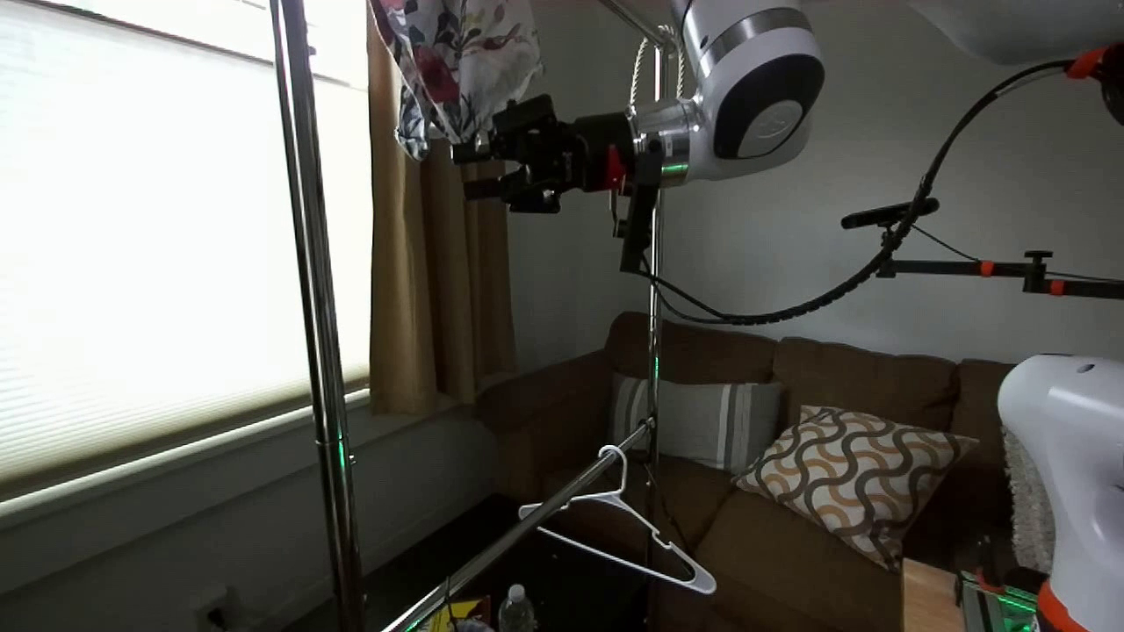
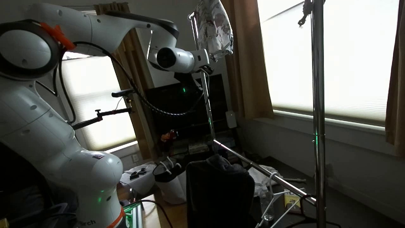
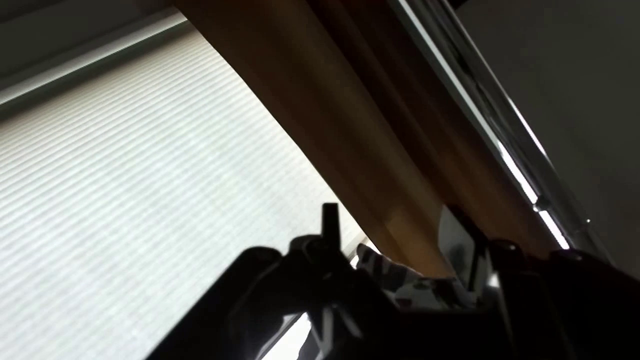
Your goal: Take the white cloth off of the top part of the clothing rack
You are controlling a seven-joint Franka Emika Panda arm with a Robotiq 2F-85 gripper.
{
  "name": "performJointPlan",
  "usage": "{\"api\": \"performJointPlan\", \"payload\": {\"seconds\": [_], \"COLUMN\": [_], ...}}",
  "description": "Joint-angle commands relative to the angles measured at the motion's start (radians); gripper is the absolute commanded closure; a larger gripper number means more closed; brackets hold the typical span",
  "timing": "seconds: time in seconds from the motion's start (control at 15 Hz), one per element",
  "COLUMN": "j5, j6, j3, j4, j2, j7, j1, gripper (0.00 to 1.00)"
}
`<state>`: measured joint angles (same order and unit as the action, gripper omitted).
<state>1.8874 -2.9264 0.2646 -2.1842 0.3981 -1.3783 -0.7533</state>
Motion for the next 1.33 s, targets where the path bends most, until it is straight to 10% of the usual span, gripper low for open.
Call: {"api": "performJointPlan", "payload": {"seconds": [0.0,0.13,0.53,0.6,0.93,1.27], "j5": [-0.042,-0.115,-0.111,-0.083,-0.047,-0.043], "j6": [0.037,0.087,0.317,0.444,0.687,0.687], "j3": [0.035,0.065,0.126,-0.024,-0.209,-0.342], "j4": [-0.035,-0.066,-0.072,-0.079,-0.102,-0.106], "j2": [0.04,0.073,0.144,0.113,0.104,0.106], "j7": [0.062,0.128,0.164,0.21,0.282,0.283], "j1": [-0.001,-0.009,-0.016,0.2,0.464,0.608], "gripper": [0.15,0.01,0.0,0.0,0.0,0.0]}}
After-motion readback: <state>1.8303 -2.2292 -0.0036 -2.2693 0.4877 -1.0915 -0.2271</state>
